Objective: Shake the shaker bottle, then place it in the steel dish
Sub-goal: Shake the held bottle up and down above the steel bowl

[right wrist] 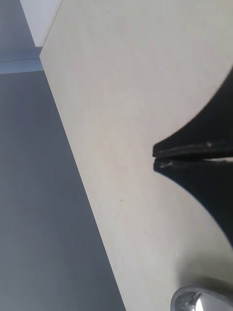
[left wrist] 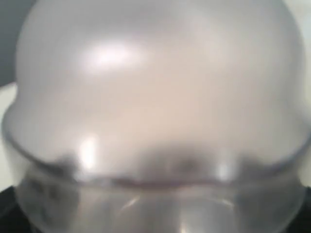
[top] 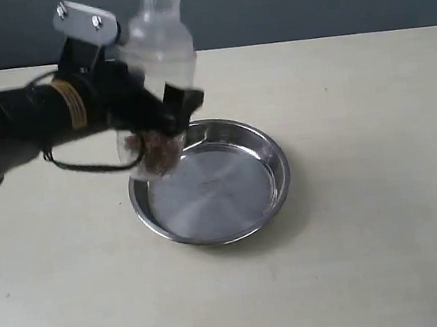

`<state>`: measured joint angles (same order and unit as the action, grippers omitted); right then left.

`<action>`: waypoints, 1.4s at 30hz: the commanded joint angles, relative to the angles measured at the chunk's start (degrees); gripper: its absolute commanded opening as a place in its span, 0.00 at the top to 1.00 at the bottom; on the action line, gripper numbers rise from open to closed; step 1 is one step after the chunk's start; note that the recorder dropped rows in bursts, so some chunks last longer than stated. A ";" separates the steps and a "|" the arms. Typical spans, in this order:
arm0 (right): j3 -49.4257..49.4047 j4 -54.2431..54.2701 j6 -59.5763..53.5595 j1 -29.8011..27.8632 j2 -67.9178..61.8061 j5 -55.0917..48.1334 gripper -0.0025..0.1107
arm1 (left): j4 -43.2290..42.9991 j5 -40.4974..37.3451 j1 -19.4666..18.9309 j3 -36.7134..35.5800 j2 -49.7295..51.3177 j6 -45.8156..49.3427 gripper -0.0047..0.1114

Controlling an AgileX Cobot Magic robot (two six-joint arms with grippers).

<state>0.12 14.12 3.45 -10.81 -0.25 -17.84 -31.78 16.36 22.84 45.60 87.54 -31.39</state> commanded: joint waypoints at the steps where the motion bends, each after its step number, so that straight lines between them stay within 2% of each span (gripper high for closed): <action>1: -0.12 -0.11 -0.19 0.05 0.25 0.41 0.98 | 2.30 2.12 0.76 3.14 -4.29 -0.89 0.96; 3: -0.12 -0.11 -0.19 0.05 0.25 0.41 0.98 | 3.48 1.55 1.28 -1.17 0.29 -1.21 0.96; 5: -0.12 -0.11 -0.19 0.05 0.25 0.41 0.98 | 3.29 3.66 2.23 -2.27 0.83 -1.50 0.96; 7: -0.12 -0.11 -0.19 0.05 0.25 0.41 0.98 | 1.29 7.06 2.51 0.34 -3.24 -0.90 0.96; 8: -0.12 -0.11 -0.19 0.05 0.25 0.41 0.98 | -0.02 8.70 2.36 5.04 -7.64 2.25 0.96; 10: -0.12 -0.11 -0.19 0.05 0.25 0.41 0.98 | 4.33 3.32 2.11 6.62 -8.07 2.45 0.96; 11: -0.12 -0.11 -0.19 0.05 0.25 0.41 0.98 | 6.49 0.06 2.11 5.42 -6.59 2.45 0.96; 13: -0.12 -0.11 -0.19 0.05 0.25 0.41 0.98 | 7.96 -1.28 2.43 1.32 -1.53 1.66 0.96; 16: -0.12 -0.11 -0.19 0.05 0.25 0.41 0.98 | 3.48 3.08 3.57 0.88 -1.46 -0.79 0.96; 18: -0.12 -0.11 -0.19 0.05 0.25 0.41 0.98 | -2.85 9.27 3.96 5.76 -7.13 2.14 0.96; 19: -0.12 -0.11 -0.19 0.05 0.25 0.41 0.98 | 0.23 6.21 3.96 6.06 -7.14 2.15 0.96; 20: -0.12 -0.11 -0.19 0.05 0.25 0.41 0.98 | 4.62 0.04 3.96 4.63 -4.24 2.15 0.96; 21: -0.12 -0.11 -0.19 0.05 0.25 0.41 0.98 | 5.28 -2.96 3.96 2.17 -0.22 2.15 0.96; 23: -0.12 -0.11 -0.19 0.05 0.25 0.41 0.98 | 3.39 -0.72 5.23 1.74 0.95 1.67 0.96; 24: -0.12 -0.11 -0.19 0.05 0.25 0.41 0.98 | -0.56 6.65 6.04 4.98 -3.97 2.14 0.96; 25: -0.12 -0.11 -0.19 0.05 0.25 0.41 0.98 | -1.84 8.63 6.02 6.65 -5.79 3.03 0.96; 26: -0.12 -0.11 -0.19 0.05 0.25 0.41 0.98 | 2.49 6.07 5.78 8.08 -6.87 4.56 0.96; 27: -0.12 -0.11 -0.19 0.05 0.25 0.41 0.98 | 5.81 1.59 5.38 5.66 -4.14 5.06 0.96; 29: -0.12 -0.11 -0.19 0.05 0.25 0.41 0.98 | 7.57 0.44 5.10 0.70 2.74 4.32 0.96; 30: -0.12 -0.11 -0.19 0.05 0.25 0.41 0.98 | 7.05 2.23 5.89 0.54 1.72 4.03 0.96; 32: -0.12 -0.11 -0.19 0.05 0.25 0.41 0.98 | 3.91 13.61 6.46 2.08 -3.38 6.70 0.96; 34: -0.12 -0.11 -0.19 0.05 0.25 0.41 0.98 | 10.01 9.48 6.35 2.61 -3.98 7.57 0.96; 36: -0.12 -0.11 -0.19 0.03 0.25 0.41 0.98 | 13.04 4.80 6.35 -0.42 -0.41 9.53 0.96; 38: -0.12 -0.11 -0.19 0.03 0.25 0.41 0.98 | 12.02 10.14 6.35 -3.31 1.18 9.97 0.96; 39: -0.12 -0.11 -0.19 0.03 0.25 0.41 0.98 | 16.41 13.22 5.63 -3.89 1.18 18.74 0.96; 40: -0.12 -0.11 -0.19 0.03 0.25 0.41 0.98 | 23.25 13.22 4.66 -3.89 1.18 24.38 0.96; 41: -0.12 -0.11 -0.19 0.03 0.25 0.41 0.98 | 47.22 13.22 3.39 -3.89 1.41 31.39 0.96; 42: -0.12 -0.11 -0.19 0.03 0.25 0.41 0.98 | 52.45 12.09 3.72 -3.89 1.41 29.80 0.96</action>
<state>0.12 14.12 3.45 -10.81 -0.25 -17.84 -1.04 24.80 27.67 41.10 89.74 -6.24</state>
